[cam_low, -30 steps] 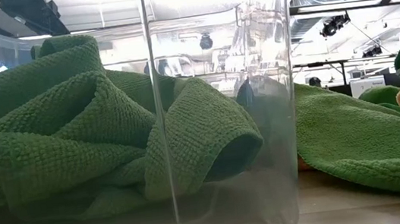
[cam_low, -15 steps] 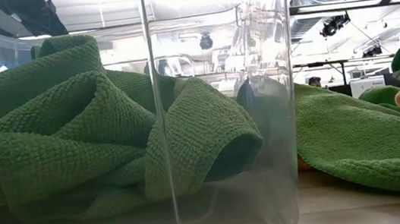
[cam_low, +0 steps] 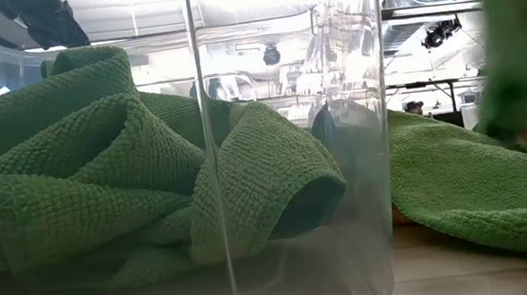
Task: Sort microfiber towel by color & place in baskets
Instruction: Put the green microfiber cloth into the bottom transparent bin
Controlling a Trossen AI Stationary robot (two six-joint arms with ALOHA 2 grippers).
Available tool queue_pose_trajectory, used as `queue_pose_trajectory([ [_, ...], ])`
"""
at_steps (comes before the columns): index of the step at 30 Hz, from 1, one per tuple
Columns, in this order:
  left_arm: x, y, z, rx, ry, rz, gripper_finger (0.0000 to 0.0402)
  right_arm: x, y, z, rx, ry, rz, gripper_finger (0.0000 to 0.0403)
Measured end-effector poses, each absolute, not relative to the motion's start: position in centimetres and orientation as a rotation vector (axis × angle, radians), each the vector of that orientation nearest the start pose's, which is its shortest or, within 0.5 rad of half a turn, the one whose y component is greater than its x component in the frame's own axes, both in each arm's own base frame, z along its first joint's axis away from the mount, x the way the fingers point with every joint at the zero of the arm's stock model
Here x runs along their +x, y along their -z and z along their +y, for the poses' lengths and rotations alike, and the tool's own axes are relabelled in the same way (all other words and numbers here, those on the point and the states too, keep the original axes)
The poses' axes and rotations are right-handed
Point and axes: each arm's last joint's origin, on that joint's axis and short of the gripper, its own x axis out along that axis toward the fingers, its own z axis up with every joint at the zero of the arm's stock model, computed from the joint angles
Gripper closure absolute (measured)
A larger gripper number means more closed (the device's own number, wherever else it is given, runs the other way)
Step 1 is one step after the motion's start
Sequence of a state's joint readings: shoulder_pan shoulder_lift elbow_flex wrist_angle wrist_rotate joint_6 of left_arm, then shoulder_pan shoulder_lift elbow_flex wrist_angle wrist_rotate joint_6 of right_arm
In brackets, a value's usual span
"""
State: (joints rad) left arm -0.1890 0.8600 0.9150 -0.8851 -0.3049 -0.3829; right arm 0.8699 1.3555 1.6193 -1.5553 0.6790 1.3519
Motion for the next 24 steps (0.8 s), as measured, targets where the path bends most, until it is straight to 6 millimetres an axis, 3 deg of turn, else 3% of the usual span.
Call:
queue_pose_trajectory([
  [6,15.2,-30.7,-1.9,-0.138,-0.3,0.757,0.0305,15.6,-43.9,14.8,0.303,0.343,0.524,0.0402],
  [10,15.2,-30.7,-1.9,-0.087,-0.28,0.764,0.0305,17.1,-45.9,15.4,0.257,0.302,0.407,0.0403],
  [24,15.2,-30.6,-1.9,0.025,-0.238,0.788,0.0305,27.1,-49.1,17.9,0.181,0.245,0.303,0.0403],
])
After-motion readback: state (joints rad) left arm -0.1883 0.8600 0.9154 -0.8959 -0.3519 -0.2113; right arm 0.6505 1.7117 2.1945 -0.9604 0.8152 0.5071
